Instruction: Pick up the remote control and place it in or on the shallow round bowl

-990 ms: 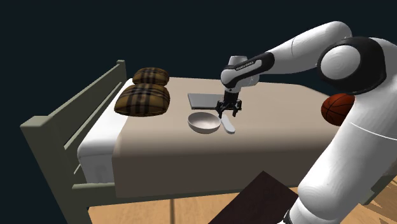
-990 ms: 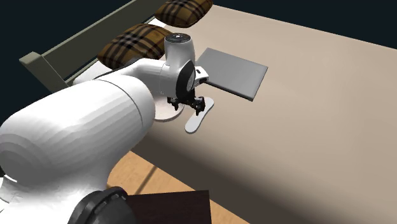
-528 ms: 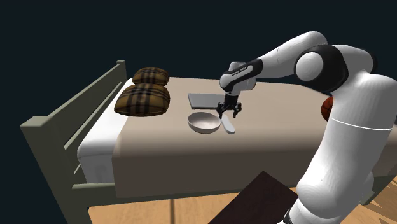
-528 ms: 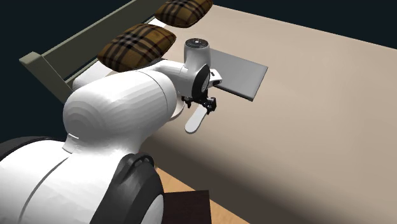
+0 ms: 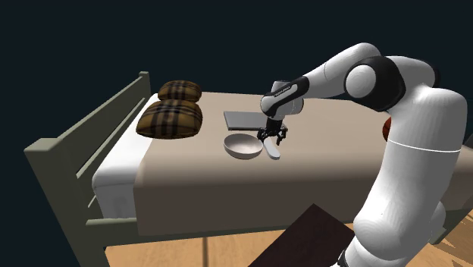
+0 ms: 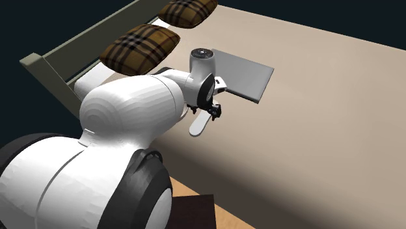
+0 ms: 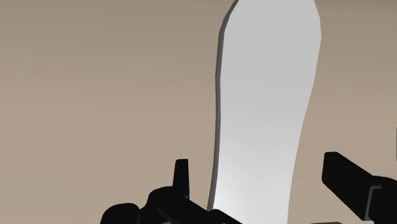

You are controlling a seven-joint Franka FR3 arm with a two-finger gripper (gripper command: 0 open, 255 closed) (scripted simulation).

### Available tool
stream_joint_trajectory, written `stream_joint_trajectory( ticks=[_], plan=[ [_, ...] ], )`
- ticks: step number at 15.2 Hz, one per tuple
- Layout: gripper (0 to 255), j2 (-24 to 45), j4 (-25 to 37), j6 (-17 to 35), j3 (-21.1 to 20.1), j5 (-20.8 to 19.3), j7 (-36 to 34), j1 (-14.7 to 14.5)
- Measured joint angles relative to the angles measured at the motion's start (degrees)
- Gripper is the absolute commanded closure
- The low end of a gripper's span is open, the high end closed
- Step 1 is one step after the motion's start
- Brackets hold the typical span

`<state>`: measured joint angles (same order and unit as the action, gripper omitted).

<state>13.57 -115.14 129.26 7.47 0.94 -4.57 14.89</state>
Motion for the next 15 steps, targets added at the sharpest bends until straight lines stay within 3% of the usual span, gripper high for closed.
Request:
stream_joint_trajectory(
  ticks=[4, 5, 15],
  plan=[
    [0, 0.01, -0.02, 0.09, 0.01, 0.03, 0.06, 0.0],
    [255, 0.0, -0.03, 0.09, 0.01, 0.02, 0.03, -0.02],
    [255, 0.0, 0.46, 0.1, -0.07, 0.12, 0.03, -0.07]
  ],
)
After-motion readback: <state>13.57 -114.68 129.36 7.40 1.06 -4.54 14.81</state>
